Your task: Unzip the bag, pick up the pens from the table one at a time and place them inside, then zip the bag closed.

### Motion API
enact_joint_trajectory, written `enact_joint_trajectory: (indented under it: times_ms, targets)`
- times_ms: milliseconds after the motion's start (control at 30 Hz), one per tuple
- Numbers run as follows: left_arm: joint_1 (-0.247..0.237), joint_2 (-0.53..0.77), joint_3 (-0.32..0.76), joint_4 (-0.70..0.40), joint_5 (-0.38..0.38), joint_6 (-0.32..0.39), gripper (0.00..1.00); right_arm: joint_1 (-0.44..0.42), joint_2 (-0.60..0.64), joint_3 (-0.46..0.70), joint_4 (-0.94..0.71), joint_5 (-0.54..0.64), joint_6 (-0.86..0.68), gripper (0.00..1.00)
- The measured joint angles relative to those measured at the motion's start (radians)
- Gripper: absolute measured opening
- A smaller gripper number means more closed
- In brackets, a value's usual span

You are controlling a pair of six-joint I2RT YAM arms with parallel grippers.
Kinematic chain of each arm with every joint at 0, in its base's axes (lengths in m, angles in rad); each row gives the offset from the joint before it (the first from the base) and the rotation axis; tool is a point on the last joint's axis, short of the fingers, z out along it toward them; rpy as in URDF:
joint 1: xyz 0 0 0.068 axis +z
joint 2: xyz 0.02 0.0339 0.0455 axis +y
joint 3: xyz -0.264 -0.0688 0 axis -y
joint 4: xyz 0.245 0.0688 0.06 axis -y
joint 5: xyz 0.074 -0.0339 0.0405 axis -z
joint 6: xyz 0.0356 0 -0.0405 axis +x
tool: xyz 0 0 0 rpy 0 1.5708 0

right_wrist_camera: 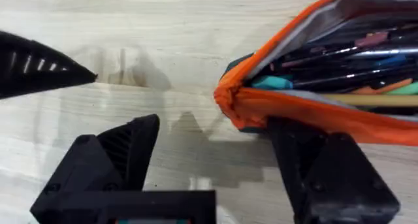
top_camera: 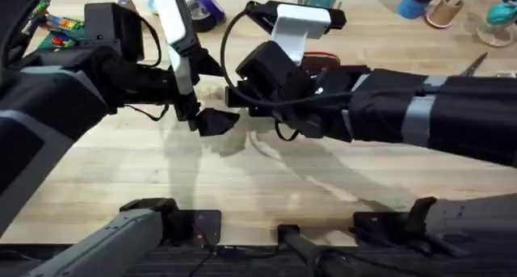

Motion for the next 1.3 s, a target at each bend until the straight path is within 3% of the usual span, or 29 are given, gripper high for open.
enact_joint_trajectory:
  times_ms: [300, 567, 833, 1033, 1300]
  targets:
    - [0.0, 0.0, 0.0, 0.0, 0.0, 0.0, 0.993, 0.0, 0.0, 0.0, 0.007, 0.037, 0.004, 0.994]
    - [0.0, 0.0, 0.0, 0.0, 0.0, 0.0, 0.993, -0.012, 0.0, 0.0, 0.007, 0.046, 0.008, 0.886]
    - [0.0, 0.0, 0.0, 0.0, 0.0, 0.0, 0.994, -0.027, 0.0, 0.0, 0.004, 0.061, 0.011, 0.548]
    - [0.0, 0.0, 0.0, 0.0, 0.0, 0.0, 0.994, -0.034, 0.0, 0.0, -0.004, 0.062, 0.026, 0.436]
    - [0.0, 0.0, 0.0, 0.0, 0.0, 0.0, 0.993, -0.036, 0.0, -0.001, -0.003, 0.062, 0.03, 0.124]
